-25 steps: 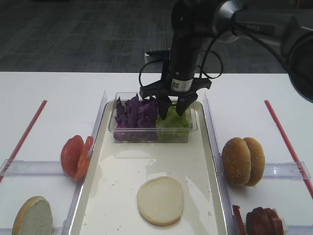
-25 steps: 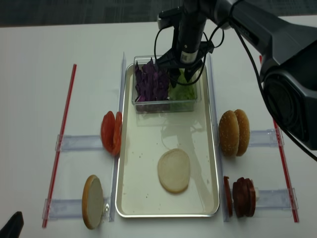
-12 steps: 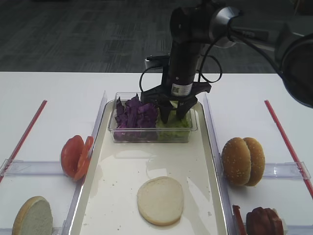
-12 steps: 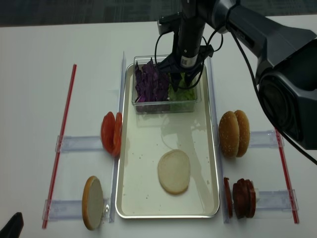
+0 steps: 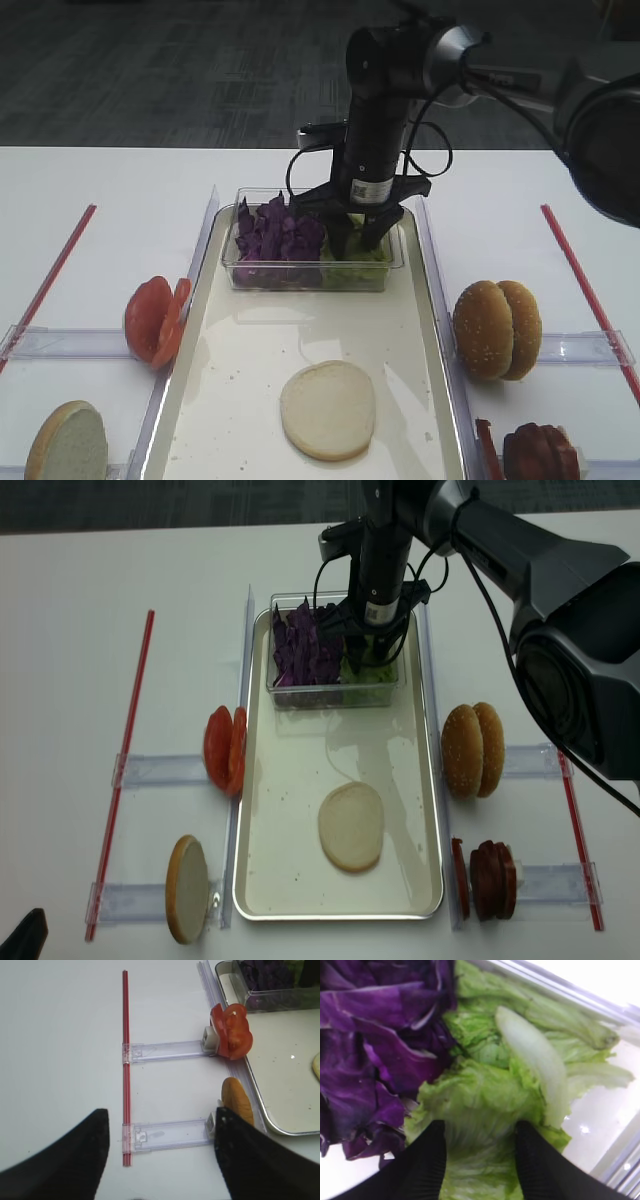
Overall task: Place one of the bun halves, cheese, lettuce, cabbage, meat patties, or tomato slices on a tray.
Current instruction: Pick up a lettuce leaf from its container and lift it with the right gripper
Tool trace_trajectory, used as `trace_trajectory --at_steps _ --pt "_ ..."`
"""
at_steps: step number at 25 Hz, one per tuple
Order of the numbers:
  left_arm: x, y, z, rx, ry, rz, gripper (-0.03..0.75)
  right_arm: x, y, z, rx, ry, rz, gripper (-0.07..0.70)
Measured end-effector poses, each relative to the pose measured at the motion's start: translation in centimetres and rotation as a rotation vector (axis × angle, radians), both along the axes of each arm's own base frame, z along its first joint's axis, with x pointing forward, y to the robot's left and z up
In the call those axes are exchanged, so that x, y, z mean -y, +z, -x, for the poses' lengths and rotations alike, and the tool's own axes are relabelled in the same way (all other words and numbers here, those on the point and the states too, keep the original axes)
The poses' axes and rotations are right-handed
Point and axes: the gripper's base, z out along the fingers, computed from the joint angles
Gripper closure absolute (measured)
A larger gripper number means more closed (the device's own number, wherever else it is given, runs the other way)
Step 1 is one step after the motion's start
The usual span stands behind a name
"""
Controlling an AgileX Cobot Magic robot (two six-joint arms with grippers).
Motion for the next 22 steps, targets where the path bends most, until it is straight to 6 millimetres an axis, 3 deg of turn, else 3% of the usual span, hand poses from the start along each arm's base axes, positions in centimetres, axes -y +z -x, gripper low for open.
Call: trace_trajectory --at_steps 15,22 --pt "0.00 0.00 0.00 0.000 0.000 0.000 0.283 -0.06 -0.78 -0.18 -0.007 -0.012 0.004 0.274" --pt "0.00 0.00 0.00 0.000 0.000 0.000 0.283 0.11 -0.80 -0.25 0.001 -0.016 0.023 0.384"
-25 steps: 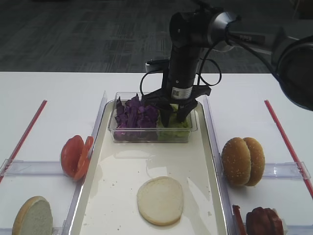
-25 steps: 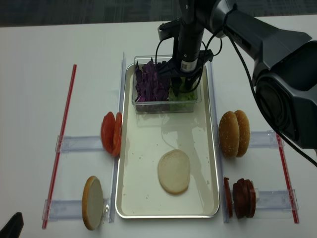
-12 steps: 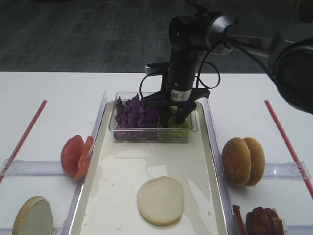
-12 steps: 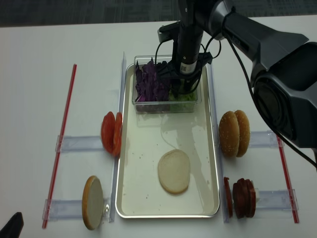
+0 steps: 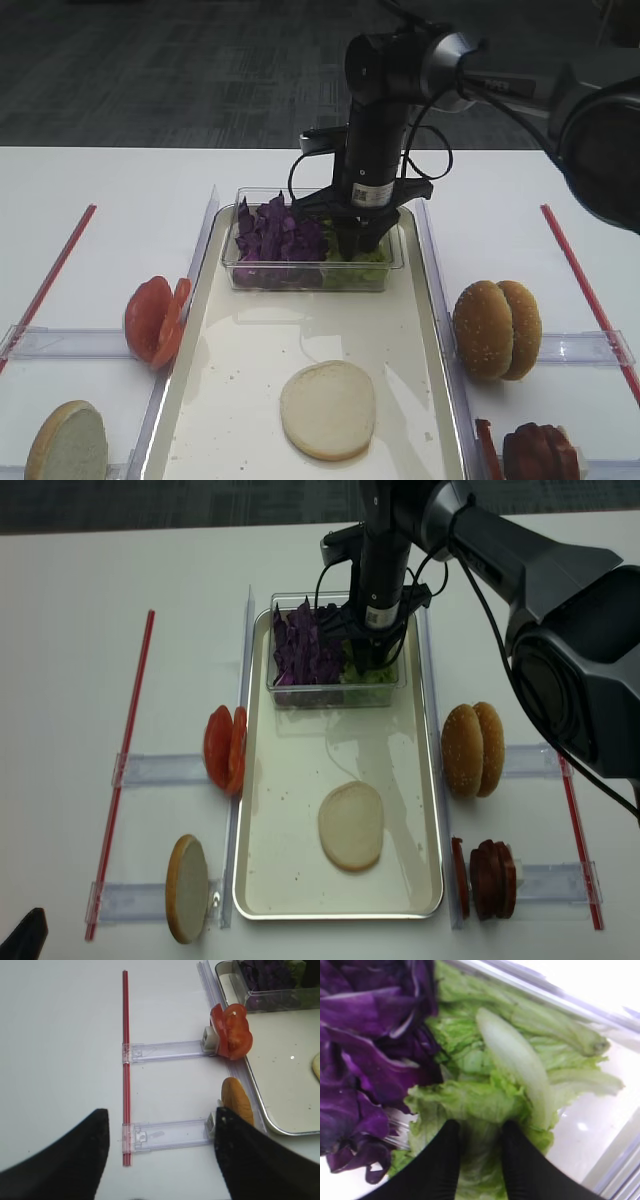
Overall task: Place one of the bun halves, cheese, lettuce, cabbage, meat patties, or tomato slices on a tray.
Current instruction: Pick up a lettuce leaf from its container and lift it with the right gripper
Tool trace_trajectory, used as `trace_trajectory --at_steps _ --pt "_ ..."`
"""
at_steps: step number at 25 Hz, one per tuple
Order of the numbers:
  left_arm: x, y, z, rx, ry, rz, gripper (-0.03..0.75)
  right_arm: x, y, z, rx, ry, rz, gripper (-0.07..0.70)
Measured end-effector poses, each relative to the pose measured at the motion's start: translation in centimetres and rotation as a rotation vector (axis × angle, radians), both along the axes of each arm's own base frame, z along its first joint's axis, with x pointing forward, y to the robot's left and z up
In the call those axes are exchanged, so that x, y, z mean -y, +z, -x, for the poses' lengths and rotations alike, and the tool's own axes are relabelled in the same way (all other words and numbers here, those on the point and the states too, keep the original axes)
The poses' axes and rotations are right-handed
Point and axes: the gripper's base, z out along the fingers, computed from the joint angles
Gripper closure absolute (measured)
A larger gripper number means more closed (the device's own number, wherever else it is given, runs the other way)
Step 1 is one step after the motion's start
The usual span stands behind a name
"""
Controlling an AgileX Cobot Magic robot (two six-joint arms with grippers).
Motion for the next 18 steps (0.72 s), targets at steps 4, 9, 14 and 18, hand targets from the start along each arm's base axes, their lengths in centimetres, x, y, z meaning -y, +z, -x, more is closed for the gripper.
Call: trace_trajectory --at_steps 4,9,14,18 --pt "0.00 0.00 0.00 0.000 0.000 0.000 0.283 0.00 0.00 0.00 0.000 -0.002 0.000 0.400" --pt "0.00 0.00 0.00 0.000 0.000 0.000 0.283 0.00 0.00 0.00 0.000 -0.002 0.000 0.488" --pt "0.00 0.00 0.00 0.000 0.000 0.000 0.283 0.00 0.00 0.00 -0.001 -0.004 0.000 0.508" --pt "0.00 0.00 0.00 0.000 0.000 0.000 0.283 0.00 0.00 0.00 -0.001 -0.004 0.000 0.512"
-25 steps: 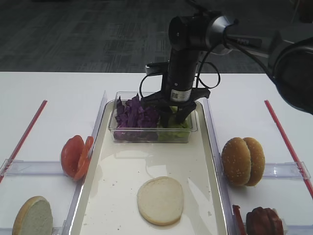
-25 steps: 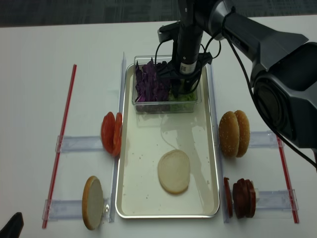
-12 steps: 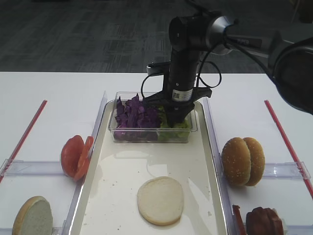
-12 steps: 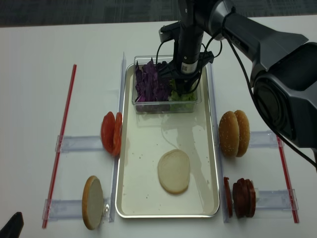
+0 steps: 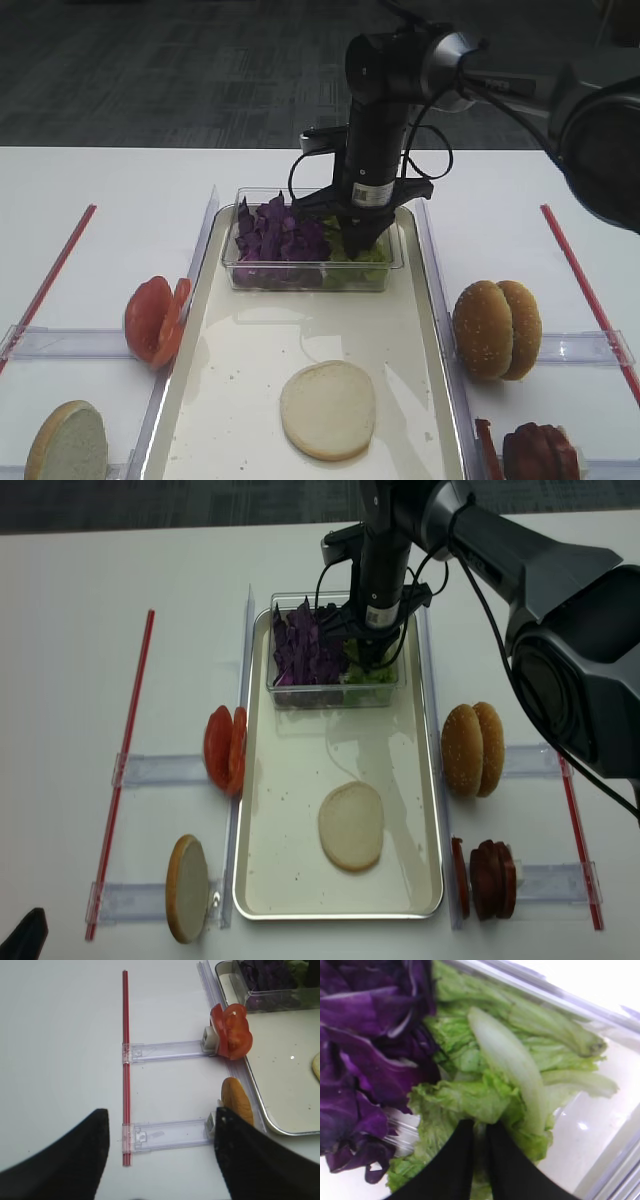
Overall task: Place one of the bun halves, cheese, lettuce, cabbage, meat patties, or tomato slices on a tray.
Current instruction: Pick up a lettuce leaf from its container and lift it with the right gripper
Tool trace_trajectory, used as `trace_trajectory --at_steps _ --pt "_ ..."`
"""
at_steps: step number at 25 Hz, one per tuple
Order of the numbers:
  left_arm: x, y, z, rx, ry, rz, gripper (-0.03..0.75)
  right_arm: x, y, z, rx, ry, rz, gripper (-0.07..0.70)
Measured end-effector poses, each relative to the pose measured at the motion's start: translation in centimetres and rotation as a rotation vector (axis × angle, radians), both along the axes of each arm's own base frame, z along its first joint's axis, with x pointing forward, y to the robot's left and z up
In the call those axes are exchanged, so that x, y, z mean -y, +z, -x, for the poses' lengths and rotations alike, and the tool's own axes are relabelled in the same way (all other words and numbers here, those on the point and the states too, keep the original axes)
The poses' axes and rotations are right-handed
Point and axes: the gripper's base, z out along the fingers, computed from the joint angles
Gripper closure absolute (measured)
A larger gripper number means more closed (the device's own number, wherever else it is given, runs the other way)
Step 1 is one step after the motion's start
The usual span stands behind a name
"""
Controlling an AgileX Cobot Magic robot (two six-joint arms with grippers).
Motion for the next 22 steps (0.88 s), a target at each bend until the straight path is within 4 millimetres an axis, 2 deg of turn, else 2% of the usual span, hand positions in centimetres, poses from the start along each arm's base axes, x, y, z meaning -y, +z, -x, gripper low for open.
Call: trace_trajectory --at_steps 3,5,10,22 --pt "0.0 0.0 0.0 0.000 0.000 0.000 0.283 0.0 0.0 0.0 0.000 0.000 0.000 0.522" --pt "0.0 0.0 0.0 0.000 0.000 0.000 0.283 0.0 0.2 0.0 0.004 0.000 -0.002 0.555" --pt "0.0 0.0 0.0 0.000 0.000 0.000 0.283 0.0 0.6 0.0 0.009 0.000 -0.004 0.555" --pt "0.0 0.0 0.0 0.000 0.000 0.000 0.283 0.1 3.3 0.3 0.057 -0.008 -0.030 0.556"
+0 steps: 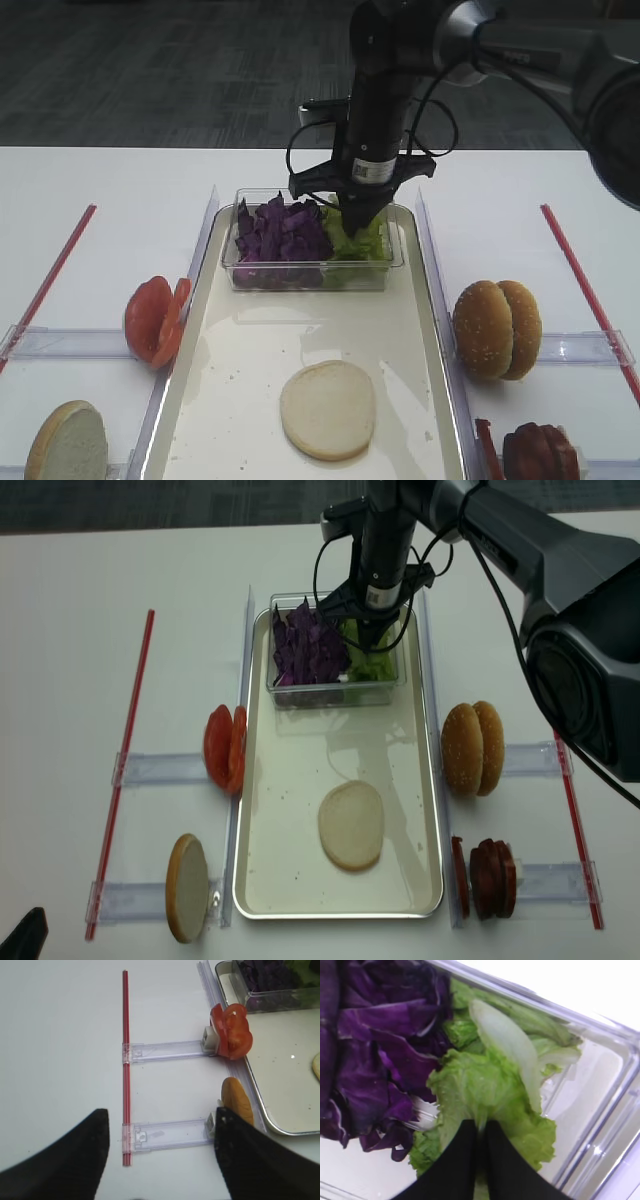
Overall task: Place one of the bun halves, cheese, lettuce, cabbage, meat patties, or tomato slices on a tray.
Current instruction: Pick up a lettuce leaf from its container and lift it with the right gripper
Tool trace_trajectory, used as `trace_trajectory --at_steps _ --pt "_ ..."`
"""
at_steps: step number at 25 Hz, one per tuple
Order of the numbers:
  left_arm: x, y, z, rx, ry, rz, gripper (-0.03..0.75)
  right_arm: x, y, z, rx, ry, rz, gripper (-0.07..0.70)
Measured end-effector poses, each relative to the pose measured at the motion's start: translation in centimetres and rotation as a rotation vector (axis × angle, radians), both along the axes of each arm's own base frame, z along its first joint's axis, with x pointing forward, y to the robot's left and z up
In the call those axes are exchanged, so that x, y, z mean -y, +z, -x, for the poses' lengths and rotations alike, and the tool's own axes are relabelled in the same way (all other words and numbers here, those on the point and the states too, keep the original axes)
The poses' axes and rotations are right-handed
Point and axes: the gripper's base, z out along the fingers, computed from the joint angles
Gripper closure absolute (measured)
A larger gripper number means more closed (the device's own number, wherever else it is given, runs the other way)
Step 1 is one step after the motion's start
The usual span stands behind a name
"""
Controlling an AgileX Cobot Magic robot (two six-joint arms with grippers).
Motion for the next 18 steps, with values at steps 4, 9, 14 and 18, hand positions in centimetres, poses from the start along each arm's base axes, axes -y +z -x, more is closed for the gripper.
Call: trace_trajectory --at_steps 4,9,14,18 --pt "0.0 0.0 0.0 0.000 0.000 0.000 0.283 0.1 1.4 0.2 0.022 0.001 -0.010 0.557" --pt "0.0 0.0 0.0 0.000 0.000 0.000 0.283 0.2 2.5 0.4 0.039 0.000 -0.023 0.557" --pt "0.0 0.0 0.0 0.000 0.000 0.000 0.283 0.2 3.6 0.7 0.055 0.000 -0.043 0.557" --pt "0.0 0.0 0.0 0.000 0.000 0.000 0.283 0.3 4.8 0.9 0.078 0.000 -0.054 0.557"
